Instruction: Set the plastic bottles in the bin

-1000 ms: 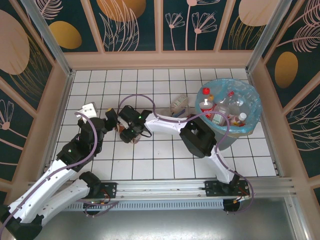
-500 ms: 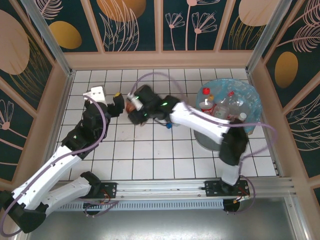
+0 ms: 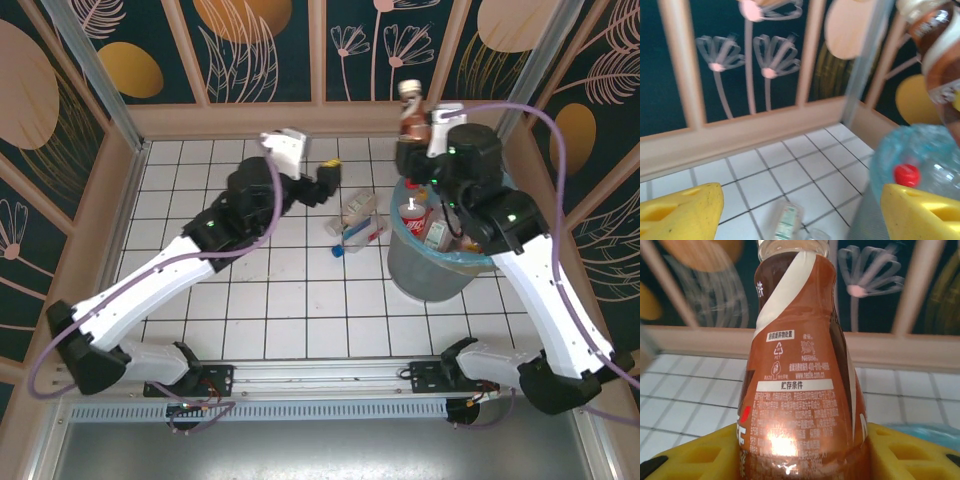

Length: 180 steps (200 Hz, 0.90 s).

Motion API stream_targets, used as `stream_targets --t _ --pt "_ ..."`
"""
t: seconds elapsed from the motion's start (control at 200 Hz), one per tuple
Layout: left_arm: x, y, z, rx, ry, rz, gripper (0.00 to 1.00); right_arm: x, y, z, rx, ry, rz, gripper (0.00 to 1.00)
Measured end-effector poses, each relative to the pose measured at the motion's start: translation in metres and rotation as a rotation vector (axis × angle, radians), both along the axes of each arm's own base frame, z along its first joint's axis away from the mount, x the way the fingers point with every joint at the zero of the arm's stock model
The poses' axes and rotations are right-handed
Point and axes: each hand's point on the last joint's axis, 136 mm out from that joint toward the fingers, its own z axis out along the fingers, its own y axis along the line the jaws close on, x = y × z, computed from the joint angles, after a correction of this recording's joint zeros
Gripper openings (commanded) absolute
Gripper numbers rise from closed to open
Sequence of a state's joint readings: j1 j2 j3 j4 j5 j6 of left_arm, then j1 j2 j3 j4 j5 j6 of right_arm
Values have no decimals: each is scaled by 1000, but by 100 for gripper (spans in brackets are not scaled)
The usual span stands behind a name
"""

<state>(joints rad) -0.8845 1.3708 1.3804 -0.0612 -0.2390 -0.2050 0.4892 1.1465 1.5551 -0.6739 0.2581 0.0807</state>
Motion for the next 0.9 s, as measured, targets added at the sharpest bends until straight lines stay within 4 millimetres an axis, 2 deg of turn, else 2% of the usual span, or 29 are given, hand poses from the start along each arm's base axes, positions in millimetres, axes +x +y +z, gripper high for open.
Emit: stream_targets --t 0.11,0.23,0.32,0.39,0.43,0.51,0.555,0.726,0.901 --pt "-11 -36 -16 37 24 -107 83 -3 -39 -31 -24 58 -104 39" --pt "-16 -51 -26 54 49 -171 83 -14 -61 -64 -36 122 -159 42" --pt "-17 -55 -25 51 52 -193 84 -19 -65 -79 -29 154 -164 44" --pt "-19 -56 -23 48 51 -203 84 -22 -65 -88 -22 174 -159 50" --pt "-19 -56 -22 47 49 -204 84 -23 -64 -92 -16 186 -157 56" --pt "-19 -56 -20 46 46 -204 85 -26 -62 -103 -6 219 -149 73" --pt "-19 -56 -20 46 45 -204 85 -28 -61 -107 13 239 -152 77" --pt "-19 -56 -20 46 45 -204 85 -31 -60 -109 25 250 -151 79" --pt "-19 -56 -20 47 45 -204 85 -31 -61 -105 36 244 -153 70"
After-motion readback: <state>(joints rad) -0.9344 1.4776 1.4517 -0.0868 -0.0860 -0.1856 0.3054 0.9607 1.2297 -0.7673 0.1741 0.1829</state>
